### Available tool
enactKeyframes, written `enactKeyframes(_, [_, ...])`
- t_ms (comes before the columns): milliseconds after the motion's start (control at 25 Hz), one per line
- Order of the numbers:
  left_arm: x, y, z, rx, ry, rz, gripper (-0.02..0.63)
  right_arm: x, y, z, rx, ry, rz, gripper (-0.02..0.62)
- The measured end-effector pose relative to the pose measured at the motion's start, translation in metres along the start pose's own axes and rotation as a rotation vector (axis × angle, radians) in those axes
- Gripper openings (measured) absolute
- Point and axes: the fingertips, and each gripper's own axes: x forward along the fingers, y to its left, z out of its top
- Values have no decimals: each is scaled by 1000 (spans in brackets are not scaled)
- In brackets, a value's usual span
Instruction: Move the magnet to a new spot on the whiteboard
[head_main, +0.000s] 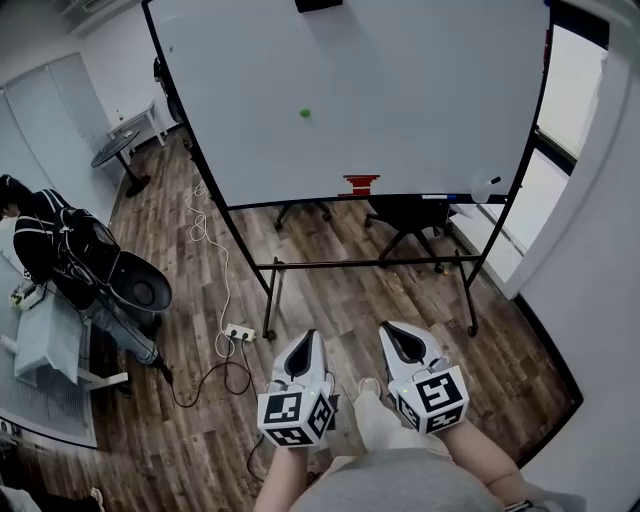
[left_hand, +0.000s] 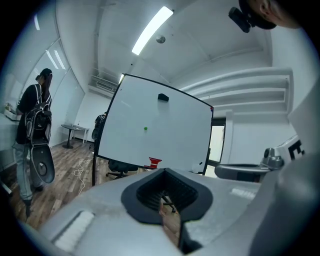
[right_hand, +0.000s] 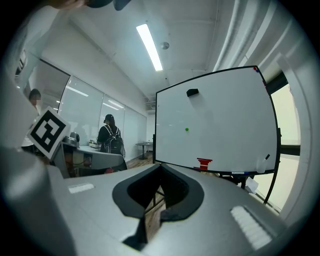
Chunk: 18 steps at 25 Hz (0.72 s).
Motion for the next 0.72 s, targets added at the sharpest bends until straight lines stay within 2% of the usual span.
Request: enactKeyframes(720, [207, 61, 65, 10, -24, 40, 5, 193, -131, 48, -25, -25, 38, 2])
